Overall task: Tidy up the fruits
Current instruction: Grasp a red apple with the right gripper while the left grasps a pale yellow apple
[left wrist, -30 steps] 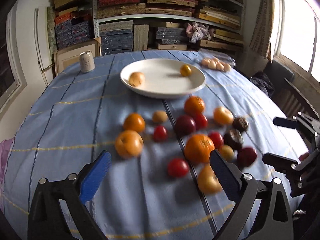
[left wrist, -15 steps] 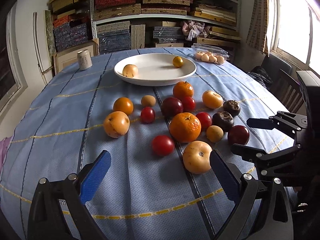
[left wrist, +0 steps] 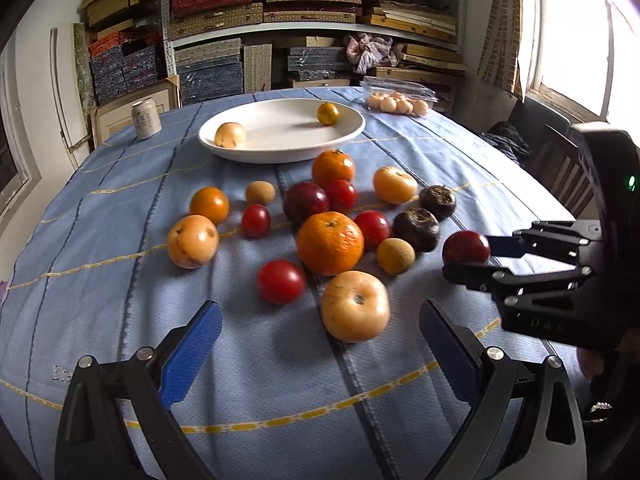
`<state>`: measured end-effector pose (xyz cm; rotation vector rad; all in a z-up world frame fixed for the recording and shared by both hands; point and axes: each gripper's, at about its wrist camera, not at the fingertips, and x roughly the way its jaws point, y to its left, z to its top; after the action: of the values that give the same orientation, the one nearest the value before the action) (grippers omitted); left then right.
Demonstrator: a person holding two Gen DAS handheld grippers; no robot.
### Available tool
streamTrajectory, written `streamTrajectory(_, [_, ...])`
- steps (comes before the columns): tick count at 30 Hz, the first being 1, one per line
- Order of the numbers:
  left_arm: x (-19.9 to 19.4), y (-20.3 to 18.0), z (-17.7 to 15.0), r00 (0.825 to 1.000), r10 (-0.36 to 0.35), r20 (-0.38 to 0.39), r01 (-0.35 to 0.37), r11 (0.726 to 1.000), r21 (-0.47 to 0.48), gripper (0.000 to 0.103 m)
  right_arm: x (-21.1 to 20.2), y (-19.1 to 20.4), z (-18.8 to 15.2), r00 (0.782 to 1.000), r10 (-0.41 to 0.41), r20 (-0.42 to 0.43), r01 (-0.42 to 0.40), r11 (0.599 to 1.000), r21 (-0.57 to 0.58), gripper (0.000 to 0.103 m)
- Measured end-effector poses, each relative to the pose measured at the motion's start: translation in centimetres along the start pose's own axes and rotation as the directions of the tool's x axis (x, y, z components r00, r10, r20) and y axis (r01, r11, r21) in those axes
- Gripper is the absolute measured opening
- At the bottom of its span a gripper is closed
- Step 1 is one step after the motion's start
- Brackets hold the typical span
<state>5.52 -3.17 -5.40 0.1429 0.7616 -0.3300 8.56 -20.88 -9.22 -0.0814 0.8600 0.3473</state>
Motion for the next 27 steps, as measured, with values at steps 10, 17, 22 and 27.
streamTrajectory(10, [2.0,-1.3,0.3,0.998,0.053,-0.015,-0.053,0.999,0.001,0.099,-1.7,-1.5,-0.6,0.999,-0.018,0.039,0.017,0.999,0.030,0.039])
streamTrajectory(17, [3.8,-1.5,0.5,0.994,0.066,-0.086,-0.066,0.998,0.008,0.059,-1.8,-1.5,-0.5,0.999,-0.005,0.045,0.004,0.999,0.033,0.039])
streamTrajectory(22, [4.5,-1.2,0.7,0.990,0.083,-0.115,-0.083,0.997,0.007,0.051,-2.2,-1.5,-0.4,0.999,-0.006,0.054,0.004,0.999,0.035,0.039])
streamTrajectory(27, [4.1,-1.3,0.5,0.993,0.057,-0.105,-0.057,0.998,-0.003,0.042,-2.2,-1.5,-0.4,0.998,-0.007,0.054,0.005,0.999,0.035,0.039])
